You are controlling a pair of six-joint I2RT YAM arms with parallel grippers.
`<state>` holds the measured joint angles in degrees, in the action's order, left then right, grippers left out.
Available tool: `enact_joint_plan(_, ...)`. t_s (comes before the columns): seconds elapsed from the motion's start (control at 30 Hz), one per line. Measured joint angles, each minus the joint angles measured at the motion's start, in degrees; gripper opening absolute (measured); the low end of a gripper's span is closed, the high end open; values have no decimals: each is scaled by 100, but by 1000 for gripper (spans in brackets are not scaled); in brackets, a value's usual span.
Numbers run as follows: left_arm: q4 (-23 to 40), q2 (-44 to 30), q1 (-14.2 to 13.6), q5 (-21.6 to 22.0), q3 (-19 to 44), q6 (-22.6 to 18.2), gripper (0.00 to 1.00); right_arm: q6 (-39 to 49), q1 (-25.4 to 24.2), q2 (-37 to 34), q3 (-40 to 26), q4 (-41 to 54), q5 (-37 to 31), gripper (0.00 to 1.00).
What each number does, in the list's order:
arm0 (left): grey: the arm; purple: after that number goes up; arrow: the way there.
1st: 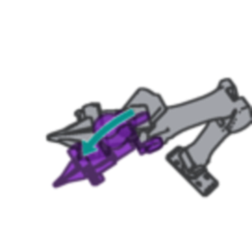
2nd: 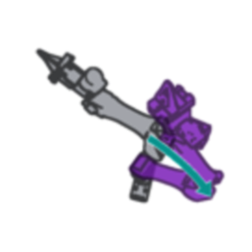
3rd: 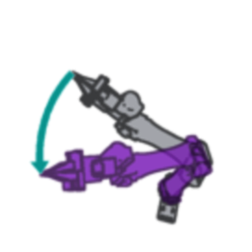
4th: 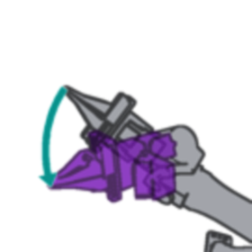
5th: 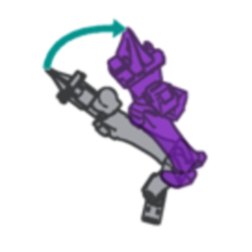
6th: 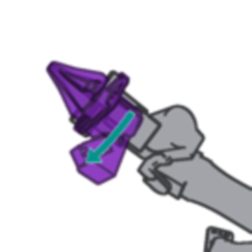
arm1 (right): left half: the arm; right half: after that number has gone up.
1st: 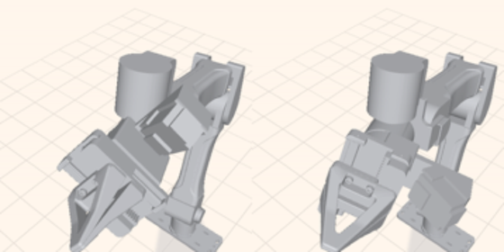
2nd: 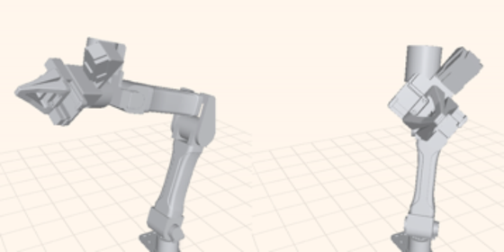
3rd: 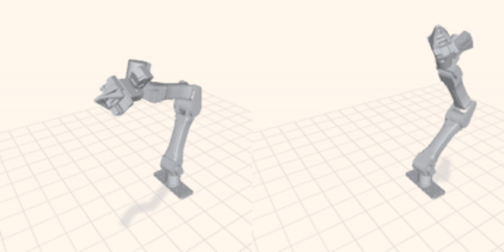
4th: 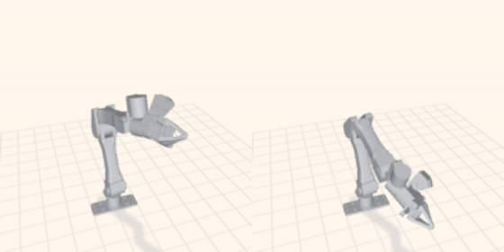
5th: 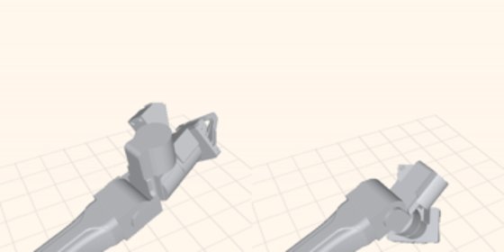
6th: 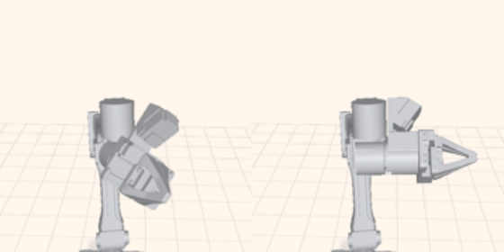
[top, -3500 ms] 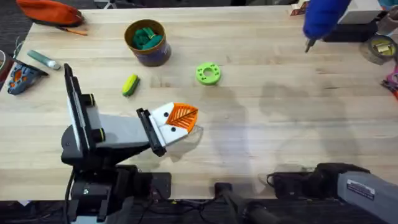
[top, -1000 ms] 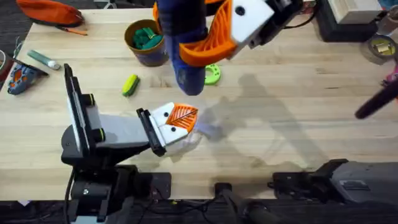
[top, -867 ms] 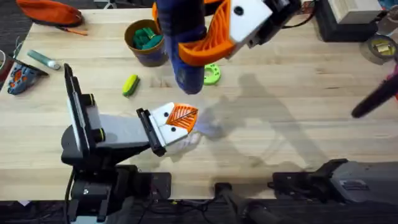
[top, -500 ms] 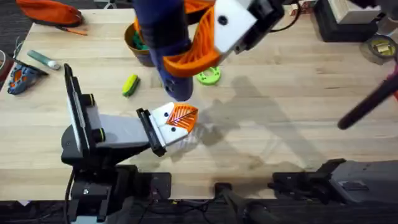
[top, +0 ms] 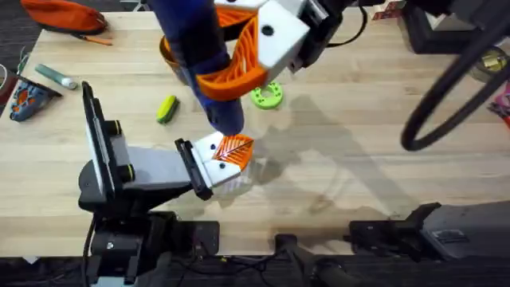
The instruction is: Pick up the gripper from the table and insert it into the empty holder that is missing its gripper. Then pick up a screw, insert it into the mounting hole, and use the screwdriver to tighten it. Finally, clean up the table by picking up the vegetable and placing it into the bucket.
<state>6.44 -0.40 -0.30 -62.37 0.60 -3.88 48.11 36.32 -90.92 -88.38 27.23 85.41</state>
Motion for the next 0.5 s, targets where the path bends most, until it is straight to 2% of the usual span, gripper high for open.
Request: enact_joint_plan(0.5,-2,0,0,0,0,0,15,-257,221,-10,1,-455,0,9)
